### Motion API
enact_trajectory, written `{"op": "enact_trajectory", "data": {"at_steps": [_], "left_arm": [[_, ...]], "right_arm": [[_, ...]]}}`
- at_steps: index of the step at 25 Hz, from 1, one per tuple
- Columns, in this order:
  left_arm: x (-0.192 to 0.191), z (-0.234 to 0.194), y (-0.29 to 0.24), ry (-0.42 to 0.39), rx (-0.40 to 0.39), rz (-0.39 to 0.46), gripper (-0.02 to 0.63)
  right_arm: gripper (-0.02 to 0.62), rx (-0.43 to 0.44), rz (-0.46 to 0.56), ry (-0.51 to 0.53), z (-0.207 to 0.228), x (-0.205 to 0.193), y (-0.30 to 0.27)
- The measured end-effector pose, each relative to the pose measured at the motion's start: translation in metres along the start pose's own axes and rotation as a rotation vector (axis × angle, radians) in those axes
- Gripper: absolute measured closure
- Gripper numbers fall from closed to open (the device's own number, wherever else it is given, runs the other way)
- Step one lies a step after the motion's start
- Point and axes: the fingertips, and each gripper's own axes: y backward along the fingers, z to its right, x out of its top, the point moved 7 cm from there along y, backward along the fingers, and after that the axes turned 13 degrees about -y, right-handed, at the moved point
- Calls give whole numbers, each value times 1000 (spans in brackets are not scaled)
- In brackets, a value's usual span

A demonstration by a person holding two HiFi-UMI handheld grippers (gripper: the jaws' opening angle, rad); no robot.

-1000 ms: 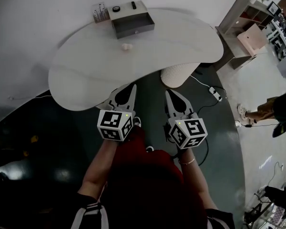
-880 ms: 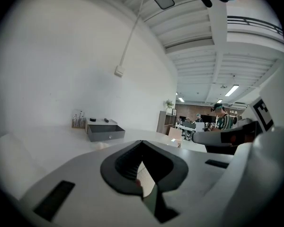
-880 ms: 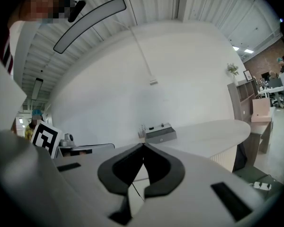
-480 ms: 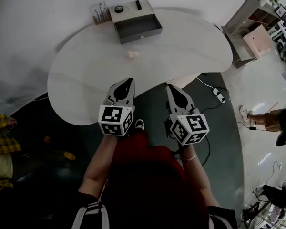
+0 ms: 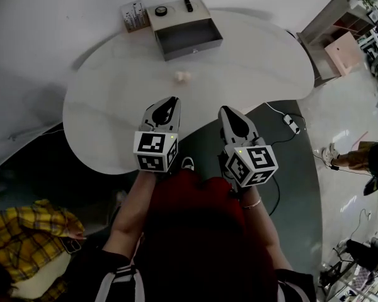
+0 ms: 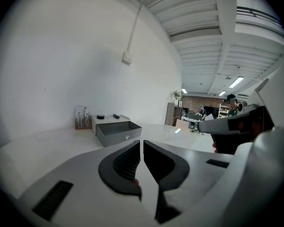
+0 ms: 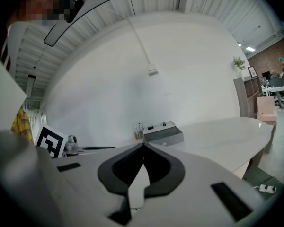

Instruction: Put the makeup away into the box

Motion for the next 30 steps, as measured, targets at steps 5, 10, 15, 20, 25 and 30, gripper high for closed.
{"op": "enact_trajectory", "data": {"at_steps": [5, 10, 15, 20, 25, 30], "left_arm": [[-7, -7, -11, 8, -12, -32, 581], [-11, -10, -21, 13, 2, -75, 505], [-16, -12, -32, 6, 29, -116, 459], [-15, -10, -47, -10, 41, -148, 419], [-14, -10, -63, -25, 68, -189, 390], [-20, -12, -83, -27, 90, -225, 377]], "right_arm": [[580, -6, -23, -3, 3, -1, -11], [580, -4, -39, -3, 11, 4, -18], [580, 17, -66, -8, 22, 6, -32], [580, 57, -94, -1, 33, 14, -48], [580, 83, -117, -5, 45, 21, -61], [580, 91, -135, -10, 60, 29, -71]]}}
